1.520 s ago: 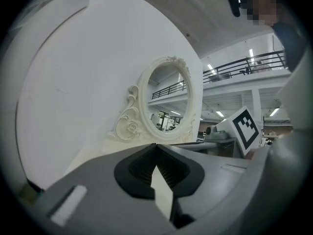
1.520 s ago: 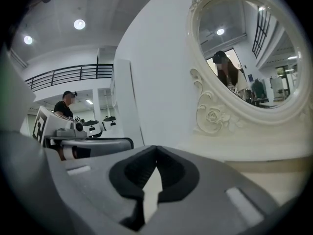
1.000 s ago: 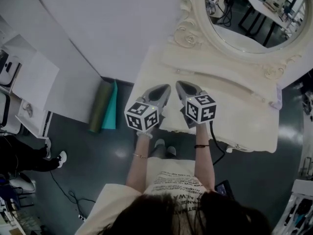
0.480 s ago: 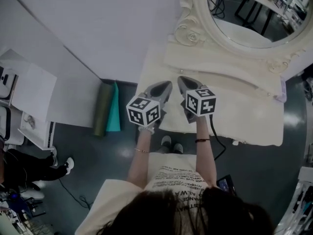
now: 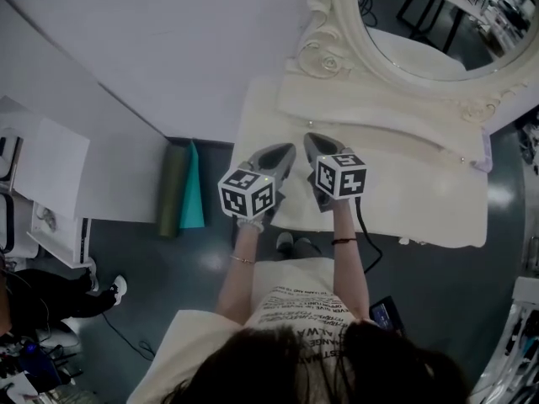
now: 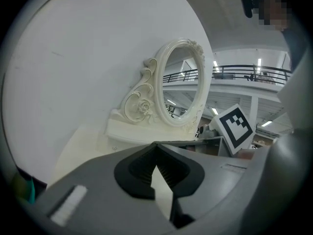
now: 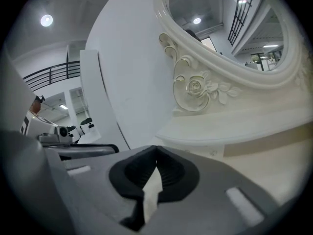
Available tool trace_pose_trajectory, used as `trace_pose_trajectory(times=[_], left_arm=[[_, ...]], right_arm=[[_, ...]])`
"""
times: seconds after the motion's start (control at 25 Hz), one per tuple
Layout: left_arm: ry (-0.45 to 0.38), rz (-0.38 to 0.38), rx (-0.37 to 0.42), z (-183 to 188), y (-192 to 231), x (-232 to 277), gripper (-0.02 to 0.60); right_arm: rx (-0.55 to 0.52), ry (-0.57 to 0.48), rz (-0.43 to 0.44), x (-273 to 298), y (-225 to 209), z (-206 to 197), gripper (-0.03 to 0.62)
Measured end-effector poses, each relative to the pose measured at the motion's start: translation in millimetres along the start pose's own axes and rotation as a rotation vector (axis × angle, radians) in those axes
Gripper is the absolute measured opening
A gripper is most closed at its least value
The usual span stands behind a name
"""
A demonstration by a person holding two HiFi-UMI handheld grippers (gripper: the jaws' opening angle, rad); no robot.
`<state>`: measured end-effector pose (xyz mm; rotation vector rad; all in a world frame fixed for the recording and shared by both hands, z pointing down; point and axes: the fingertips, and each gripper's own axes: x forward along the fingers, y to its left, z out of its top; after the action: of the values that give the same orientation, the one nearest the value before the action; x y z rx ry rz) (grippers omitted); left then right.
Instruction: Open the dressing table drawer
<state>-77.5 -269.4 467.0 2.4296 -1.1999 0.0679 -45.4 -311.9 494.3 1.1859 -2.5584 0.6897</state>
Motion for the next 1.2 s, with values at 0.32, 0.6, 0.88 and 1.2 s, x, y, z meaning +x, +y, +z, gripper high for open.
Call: trace_pose_trajectory(times=[0.32,0.6,0.88,1.2], left_arm=[[0.02,0.018,-0.023,-6,8,8,-0.006],[0.068,0.008,-0.019,-24,10,19,-0.006],[0.079,0.011,-0.019,-27,20,23,-0.006],[0.097,0.011,-0.034,-32,31,31,-0.006]], right_arm=[[0.011,0.067,-0.078,14,-18,-17,0.003],[0.05,0.089,-0.099,23,-33,-27,0.02],[0.081,0.1,-0.136,34,-44,-34,0.051],[0.101,0.111,-0.174,48,-54,-35,0.098]])
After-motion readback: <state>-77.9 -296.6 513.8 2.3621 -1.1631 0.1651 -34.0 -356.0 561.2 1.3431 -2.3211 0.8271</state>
